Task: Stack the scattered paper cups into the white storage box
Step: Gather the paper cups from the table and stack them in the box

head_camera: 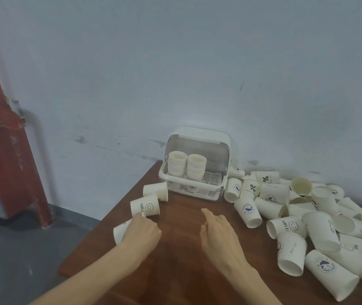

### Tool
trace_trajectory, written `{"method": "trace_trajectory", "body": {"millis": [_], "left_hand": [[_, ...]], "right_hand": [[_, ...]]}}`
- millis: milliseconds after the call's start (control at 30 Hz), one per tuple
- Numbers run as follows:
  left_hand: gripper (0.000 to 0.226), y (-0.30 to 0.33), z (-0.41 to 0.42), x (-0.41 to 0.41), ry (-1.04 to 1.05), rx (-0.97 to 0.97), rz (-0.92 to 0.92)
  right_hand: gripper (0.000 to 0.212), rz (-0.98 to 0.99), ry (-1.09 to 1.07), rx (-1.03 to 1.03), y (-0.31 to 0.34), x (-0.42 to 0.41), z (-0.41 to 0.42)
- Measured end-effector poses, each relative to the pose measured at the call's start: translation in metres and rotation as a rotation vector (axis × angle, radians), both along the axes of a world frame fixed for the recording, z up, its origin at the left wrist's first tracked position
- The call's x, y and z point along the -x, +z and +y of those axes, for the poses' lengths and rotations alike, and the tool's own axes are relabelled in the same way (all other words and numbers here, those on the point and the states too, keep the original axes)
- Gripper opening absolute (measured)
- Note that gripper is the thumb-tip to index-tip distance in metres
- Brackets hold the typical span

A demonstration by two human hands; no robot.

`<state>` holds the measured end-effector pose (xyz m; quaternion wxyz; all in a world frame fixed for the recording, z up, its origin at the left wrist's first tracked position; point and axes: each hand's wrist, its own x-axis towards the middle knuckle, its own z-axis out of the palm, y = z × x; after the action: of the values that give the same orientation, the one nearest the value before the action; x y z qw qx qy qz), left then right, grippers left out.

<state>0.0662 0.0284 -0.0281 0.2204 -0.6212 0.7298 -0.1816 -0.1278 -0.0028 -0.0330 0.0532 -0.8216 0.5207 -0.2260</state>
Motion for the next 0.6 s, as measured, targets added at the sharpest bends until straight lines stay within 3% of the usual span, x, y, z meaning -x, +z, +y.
{"method": "trace_trajectory", "body": {"millis": [600], "left_hand": [[0.020, 0.018, 0.016, 0.041, -0.104, 0.196, 0.341]], "right_hand": [[0.048, -0.019, -0.045, -0.003, 0.000, 0.026, 0.011]]}}
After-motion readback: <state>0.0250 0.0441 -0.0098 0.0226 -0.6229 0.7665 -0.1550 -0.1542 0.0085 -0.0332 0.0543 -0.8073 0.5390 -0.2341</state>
